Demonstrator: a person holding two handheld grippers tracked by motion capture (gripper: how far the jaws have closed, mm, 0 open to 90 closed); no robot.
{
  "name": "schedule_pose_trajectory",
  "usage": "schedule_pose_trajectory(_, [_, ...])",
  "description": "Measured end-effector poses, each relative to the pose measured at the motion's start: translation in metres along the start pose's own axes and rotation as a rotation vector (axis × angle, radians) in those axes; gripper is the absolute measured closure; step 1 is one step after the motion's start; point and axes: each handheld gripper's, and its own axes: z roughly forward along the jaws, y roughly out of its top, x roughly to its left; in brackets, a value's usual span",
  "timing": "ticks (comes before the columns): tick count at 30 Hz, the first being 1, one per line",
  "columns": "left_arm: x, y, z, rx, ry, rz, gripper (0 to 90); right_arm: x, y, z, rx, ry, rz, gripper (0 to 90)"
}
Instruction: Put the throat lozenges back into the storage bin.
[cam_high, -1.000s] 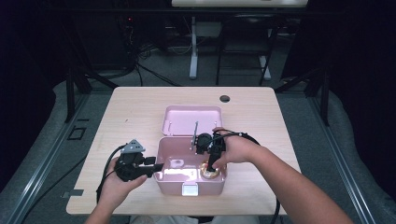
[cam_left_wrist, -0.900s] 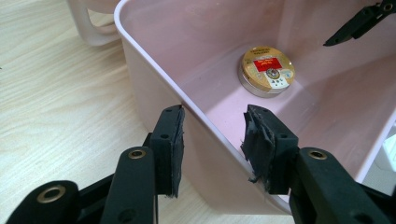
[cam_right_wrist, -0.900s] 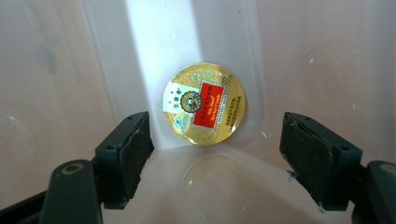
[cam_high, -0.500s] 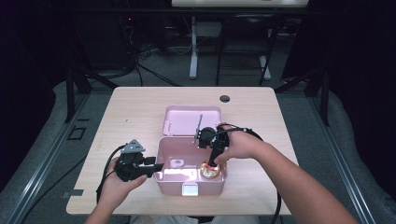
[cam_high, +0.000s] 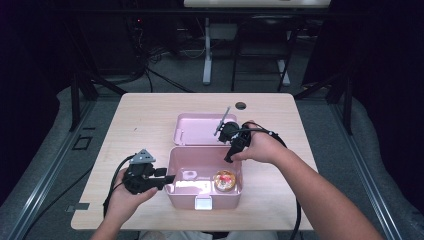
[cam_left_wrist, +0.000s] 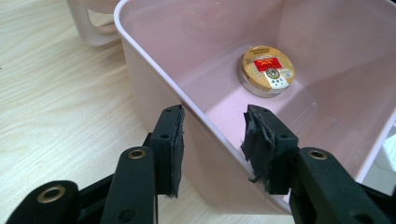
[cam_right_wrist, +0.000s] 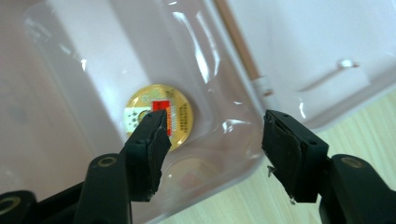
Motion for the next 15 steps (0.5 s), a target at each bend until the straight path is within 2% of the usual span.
schedule_pose_trajectory(8, [0.000, 0.000, 0.000, 0.000, 0.000, -0.001, 57.5, -0.010, -0.002, -0.005, -0.016, 0.002, 0.055, 41.9])
schedule_pose_trajectory(15, [0.000, 0.000, 0.000, 0.001, 0.000, 0.000, 57.5, -0.016, -0.002, -0.006, -0.003, -0.010, 0.107, 44.2])
